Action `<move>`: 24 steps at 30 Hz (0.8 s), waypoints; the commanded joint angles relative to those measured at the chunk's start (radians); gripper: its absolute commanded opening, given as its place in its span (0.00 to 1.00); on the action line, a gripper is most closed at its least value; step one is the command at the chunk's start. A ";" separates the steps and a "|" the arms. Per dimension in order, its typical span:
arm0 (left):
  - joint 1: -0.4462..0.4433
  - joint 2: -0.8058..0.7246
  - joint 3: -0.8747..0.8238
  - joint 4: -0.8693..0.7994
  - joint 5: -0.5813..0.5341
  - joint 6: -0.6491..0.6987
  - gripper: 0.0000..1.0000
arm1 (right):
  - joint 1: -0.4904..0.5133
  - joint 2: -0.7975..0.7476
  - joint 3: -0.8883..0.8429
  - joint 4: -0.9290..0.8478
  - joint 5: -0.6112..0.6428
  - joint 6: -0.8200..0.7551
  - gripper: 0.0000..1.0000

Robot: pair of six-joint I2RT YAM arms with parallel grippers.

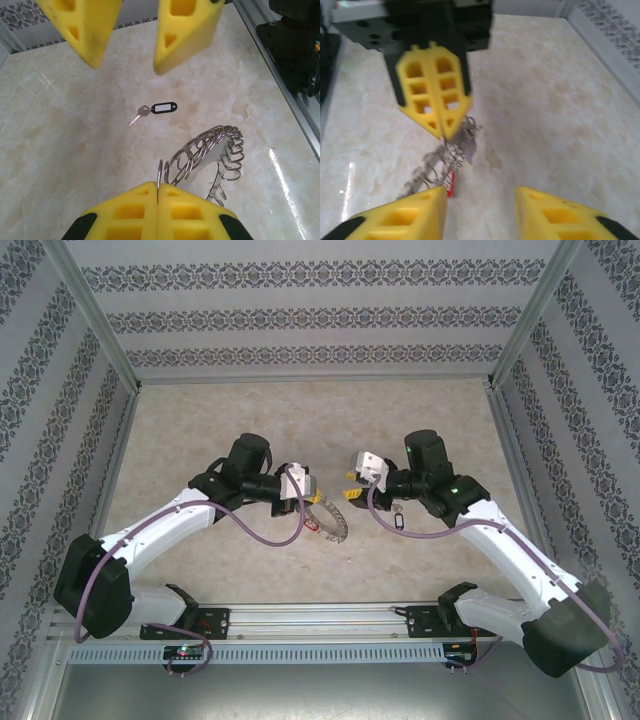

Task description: Put the keys on the keyring

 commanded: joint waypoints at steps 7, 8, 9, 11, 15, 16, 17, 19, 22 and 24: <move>-0.013 -0.025 -0.047 0.162 0.019 -0.053 0.00 | -0.211 0.164 0.178 -0.356 0.466 0.724 0.44; -0.013 -0.024 -0.051 0.167 0.016 -0.061 0.00 | -0.238 0.207 0.191 -0.414 0.460 0.760 0.42; -0.013 -0.022 -0.053 0.172 0.011 -0.073 0.00 | -0.258 0.243 0.192 -0.451 0.460 0.787 0.42; -0.013 -0.022 -0.057 0.175 0.005 -0.088 0.00 | -0.292 0.309 0.173 -0.496 0.442 0.810 0.41; -0.013 -0.029 -0.084 0.219 -0.002 -0.127 0.00 | -0.346 0.443 0.142 -0.543 0.378 0.771 0.38; -0.013 -0.031 -0.087 0.223 -0.004 -0.132 0.00 | -0.351 0.461 0.137 -0.543 0.362 0.763 0.38; -0.013 -0.029 -0.089 0.221 -0.007 -0.136 0.00 | -0.350 0.475 0.129 -0.539 0.362 0.760 0.38; -0.013 -0.028 -0.091 0.220 -0.015 -0.145 0.00 | -0.329 0.495 0.122 -0.533 0.391 0.759 0.38; -0.011 -0.028 -0.097 0.224 -0.020 -0.158 0.00 | -0.293 0.526 0.126 -0.523 0.446 0.756 0.38; -0.012 -0.030 -0.100 0.227 -0.026 -0.165 0.00 | -0.256 0.561 0.154 -0.544 0.503 0.747 0.39</move>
